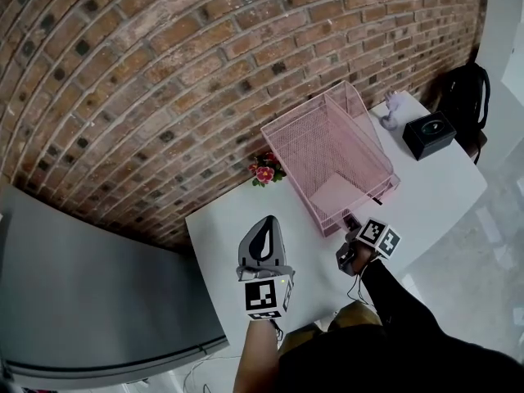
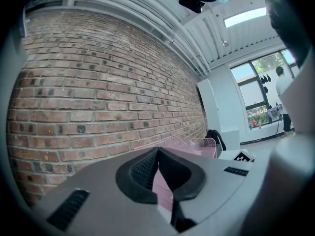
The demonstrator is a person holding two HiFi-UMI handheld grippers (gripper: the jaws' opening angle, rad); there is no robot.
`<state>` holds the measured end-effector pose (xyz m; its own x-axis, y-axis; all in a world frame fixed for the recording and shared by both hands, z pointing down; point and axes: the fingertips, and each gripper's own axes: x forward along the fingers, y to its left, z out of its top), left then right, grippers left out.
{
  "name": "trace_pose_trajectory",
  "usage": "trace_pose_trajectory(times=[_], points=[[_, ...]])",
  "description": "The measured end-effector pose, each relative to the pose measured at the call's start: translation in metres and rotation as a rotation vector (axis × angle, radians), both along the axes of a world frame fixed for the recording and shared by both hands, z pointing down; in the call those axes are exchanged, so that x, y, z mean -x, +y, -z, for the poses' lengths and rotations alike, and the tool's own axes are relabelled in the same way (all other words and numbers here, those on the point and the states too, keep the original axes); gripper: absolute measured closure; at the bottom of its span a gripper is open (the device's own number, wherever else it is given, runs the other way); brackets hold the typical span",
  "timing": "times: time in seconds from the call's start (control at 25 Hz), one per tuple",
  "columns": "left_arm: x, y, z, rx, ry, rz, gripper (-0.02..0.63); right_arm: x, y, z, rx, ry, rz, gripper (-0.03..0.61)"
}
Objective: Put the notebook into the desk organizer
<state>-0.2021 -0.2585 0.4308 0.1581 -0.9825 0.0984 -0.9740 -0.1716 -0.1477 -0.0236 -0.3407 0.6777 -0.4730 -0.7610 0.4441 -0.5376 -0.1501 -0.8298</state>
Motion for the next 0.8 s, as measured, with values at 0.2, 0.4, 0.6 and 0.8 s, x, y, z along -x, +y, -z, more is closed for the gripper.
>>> trace_pose_trajectory(times=[0.2, 0.4, 0.6, 0.8], points=[[-0.005, 0.001, -0.002, 0.001, 0.000, -0.003, 0.600, 0.001, 0.002, 0.000, -0.018, 0.018, 0.045, 0.390], [-0.010, 0.001, -0.004, 0.008, 0.007, -0.011, 0.600, 0.010, 0.014, -0.013, 0.027, -0.038, 0.137, 0.275], [-0.017, 0.001, -0.004, 0.010, 0.012, -0.022, 0.600, 0.021, 0.029, -0.017, 0.021, -0.046, 0.210, 0.275], [-0.022, 0.003, -0.004, 0.013, 0.019, -0.032, 0.600, 0.026, 0.043, -0.010, -0.033, -0.020, 0.297, 0.275]])
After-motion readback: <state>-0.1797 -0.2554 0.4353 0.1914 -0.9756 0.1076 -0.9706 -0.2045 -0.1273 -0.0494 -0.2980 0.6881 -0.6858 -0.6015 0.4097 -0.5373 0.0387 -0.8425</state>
